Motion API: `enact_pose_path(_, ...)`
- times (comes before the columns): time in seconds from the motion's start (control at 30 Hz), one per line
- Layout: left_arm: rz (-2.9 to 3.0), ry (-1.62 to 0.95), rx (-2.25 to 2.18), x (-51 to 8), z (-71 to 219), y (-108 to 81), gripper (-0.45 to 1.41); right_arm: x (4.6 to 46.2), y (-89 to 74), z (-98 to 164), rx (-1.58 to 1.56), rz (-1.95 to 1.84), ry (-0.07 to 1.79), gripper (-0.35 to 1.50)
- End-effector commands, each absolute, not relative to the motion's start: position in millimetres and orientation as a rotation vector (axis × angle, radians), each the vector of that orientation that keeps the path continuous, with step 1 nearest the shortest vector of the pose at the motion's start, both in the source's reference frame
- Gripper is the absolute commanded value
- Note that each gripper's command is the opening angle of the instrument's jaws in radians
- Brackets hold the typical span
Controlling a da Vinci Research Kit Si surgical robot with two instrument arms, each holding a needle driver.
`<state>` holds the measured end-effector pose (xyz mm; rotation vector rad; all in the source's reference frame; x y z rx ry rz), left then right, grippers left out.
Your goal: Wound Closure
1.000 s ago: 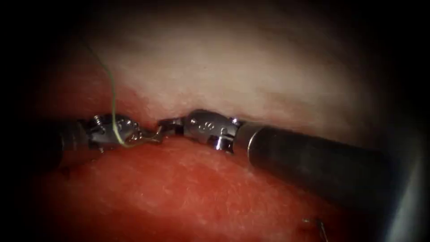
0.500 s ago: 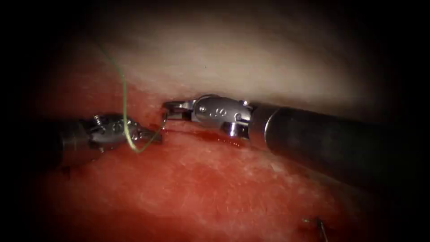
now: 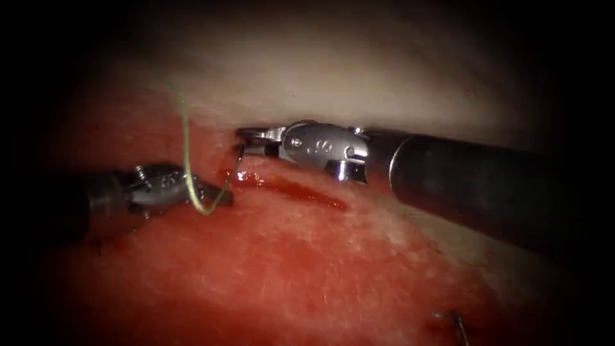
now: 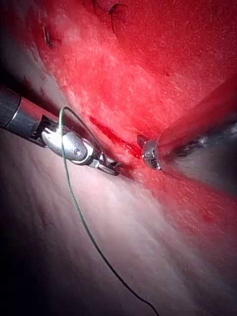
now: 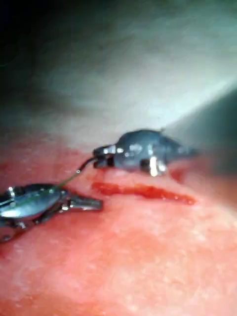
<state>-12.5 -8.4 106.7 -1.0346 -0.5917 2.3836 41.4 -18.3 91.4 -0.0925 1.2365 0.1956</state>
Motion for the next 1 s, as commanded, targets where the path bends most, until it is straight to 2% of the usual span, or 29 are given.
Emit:
enact_pose_path(0.03, 2.385, -0.594, -1.036, -13.0, 107.5, -8.5, -0.45, 42.2, -17.6, 91.6, -0.103, 0.189, 1.242, -0.35)
enact_pose_path(0.63, 2.386, -0.593, -1.035, -13.0, 107.5, -8.6, -0.45, 41.8, -16.6, 89.6, -0.199, 0.117, 1.263, -0.35)
enact_pose_path(1.0, 2.389, -0.594, -1.032, -13.0, 107.5, -8.8, -0.45, 41.2, -15.7, 89.9, -0.172, 0.216, 1.251, -0.35)
